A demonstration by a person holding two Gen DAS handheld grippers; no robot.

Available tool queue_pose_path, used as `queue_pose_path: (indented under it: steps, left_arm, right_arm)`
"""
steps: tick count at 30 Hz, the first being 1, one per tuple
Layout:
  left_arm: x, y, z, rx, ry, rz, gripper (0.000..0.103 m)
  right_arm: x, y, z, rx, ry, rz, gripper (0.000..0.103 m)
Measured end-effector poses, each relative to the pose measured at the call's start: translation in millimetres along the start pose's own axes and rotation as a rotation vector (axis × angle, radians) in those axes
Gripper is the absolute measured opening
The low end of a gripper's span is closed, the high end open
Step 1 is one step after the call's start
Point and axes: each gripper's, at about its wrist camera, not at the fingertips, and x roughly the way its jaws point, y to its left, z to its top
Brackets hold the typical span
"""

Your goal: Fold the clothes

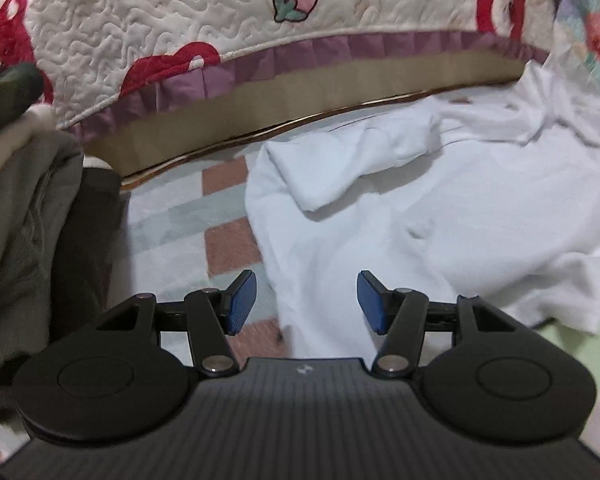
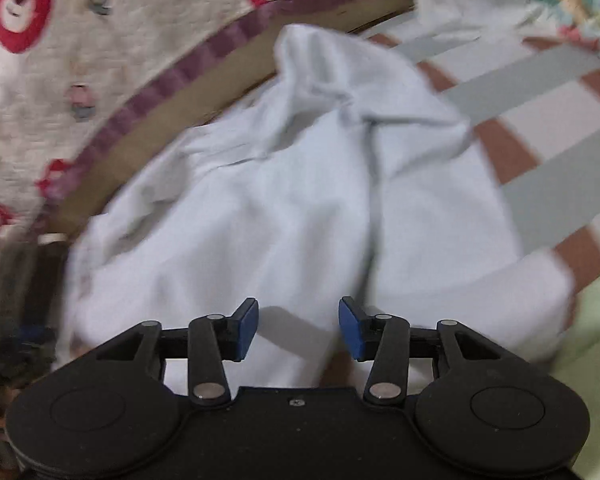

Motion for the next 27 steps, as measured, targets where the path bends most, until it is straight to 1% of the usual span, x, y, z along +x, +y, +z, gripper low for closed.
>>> queue_pose_path:
  steps: [3, 5, 6, 7, 8, 9, 10, 11, 12, 13, 14, 15, 16, 17, 18, 19, 20, 22, 23, 25, 26, 27]
  left_arm:
    - [-4, -3, -10, -0.045, 0.036, -0.058, 0.055]
    - [-5, -8, -18, -0.040, 0.056, -0.092, 0.055]
    - [-5, -11, -21, -0.036, 0.066, -0.109, 0.055]
    - [-5, -15, -25, -0.022, 0.073, -0.115, 0.055]
    - [-1, -18, -27, 0.009, 0.082, -0.107, 0.055]
    - [2, -22, -28, 0.041, 0.093, -0.096, 0.056]
    - [6, -26, -30, 0.073, 0.103, -0.086, 0.057]
    - [13, -27, -30, 0.104, 0.096, -0.049, 0.057]
    - [19, -28, -29, 0.134, 0.088, -0.009, 0.058]
    - [27, -25, -28, 0.138, 0.091, 0.017, 0.058]
    - [33, -20, -26, 0.125, 0.087, 0.030, 0.057]
    - [39, -15, -23, 0.110, 0.082, 0.040, 0.038]
    - [44, -10, -20, 0.108, 0.072, 0.051, 0.005]
    - [48, -5, -16, 0.107, 0.062, 0.062, 0.005]
    - [50, 1, -11, 0.097, 0.048, 0.090, 0.005]
    - [50, 6, -6, 0.083, 0.031, 0.124, 0.005]
    - [49, 12, 0, 0.069, 0.002, 0.164, 0.005]
    - [45, 23, 10, 0.044, -0.068, 0.273, 0.005]
    - [45, 29, 14, 0.032, -0.091, 0.338, 0.006]
    - [50, 39, 17, -0.005, -0.090, 0.468, 0.015]
    - [50, 41, 15, -0.026, -0.075, 0.467, 0.018]
    - [50, 44, 13, -0.048, -0.058, 0.458, 0.023]
  right_arm:
    - [3, 9, -13, -0.001, 0.039, 0.040, 0.055]
    - [4, 15, -21, -0.001, 0.064, 0.066, 0.058]
    - [7, 16, -26, 0.006, 0.080, 0.061, 0.061]
    - [11, 12, -31, 0.028, 0.093, 0.053, 0.064]
    - [16, 8, -36, 0.054, 0.105, 0.048, 0.066]
    - [20, 4, -41, 0.080, 0.117, 0.042, 0.067]
    - [23, 3, -45, 0.086, 0.101, 0.048, 0.067]
    - [24, 3, -50, 0.085, 0.076, 0.058, 0.068]
    - [25, 6, -51, 0.054, 0.056, 0.055, 0.060]
    - [24, 13, -52, -0.003, 0.033, 0.041, 0.027]
    - [21, 21, -50, -0.067, -0.003, 0.034, 0.013]
    - [17, 29, -48, -0.129, -0.045, 0.032, 0.012]
    - [11, 35, -43, -0.177, -0.107, 0.045, 0.011]
    - [-1, 42, -38, -0.234, -0.195, 0.052, 0.010]
    - [-11, 48, -32, -0.279, -0.262, 0.027, 0.010]
    - [-20, 52, -23, -0.312, -0.318, -0.026, 0.010]
    - [-24, 52, -15, -0.337, -0.349, -0.079, 0.009]
    - [-29, 50, 3, -0.382, -0.390, -0.180, 0.009]
    - [-25, 47, 11, -0.408, -0.399, -0.248, 0.009]
    - [-6, 37, 19, -0.422, -0.371, -0.353, 0.011]
    - [3, 30, 21, -0.402, -0.343, -0.380, 0.013]
    - [8, 23, 21, -0.357, -0.328, -0.374, 0.014]
